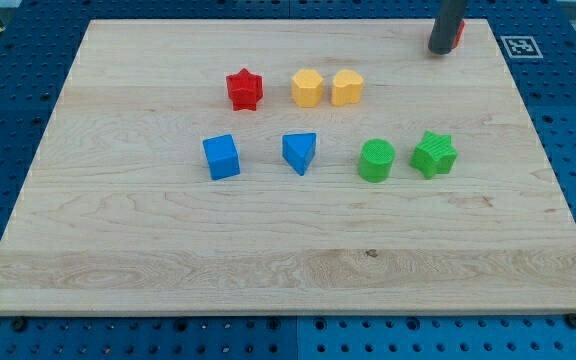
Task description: Move your arm towards the red star
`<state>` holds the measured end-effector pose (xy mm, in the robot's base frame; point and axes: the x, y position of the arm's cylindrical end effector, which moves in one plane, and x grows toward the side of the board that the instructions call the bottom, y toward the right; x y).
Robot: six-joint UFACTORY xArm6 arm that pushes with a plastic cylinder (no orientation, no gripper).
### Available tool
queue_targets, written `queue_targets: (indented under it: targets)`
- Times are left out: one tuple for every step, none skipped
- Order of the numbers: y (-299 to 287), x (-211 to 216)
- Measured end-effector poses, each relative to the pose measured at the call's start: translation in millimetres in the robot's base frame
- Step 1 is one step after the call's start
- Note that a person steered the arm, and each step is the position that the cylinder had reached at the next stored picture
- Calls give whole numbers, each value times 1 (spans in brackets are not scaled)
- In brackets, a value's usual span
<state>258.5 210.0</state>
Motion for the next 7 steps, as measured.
queue_targets:
  targets:
    - [0, -4]
    - [0, -20]
    - [1, -11]
    - [-52, -10]
    - [-147, -10]
    - [-256, -10]
    - [-366, -3]
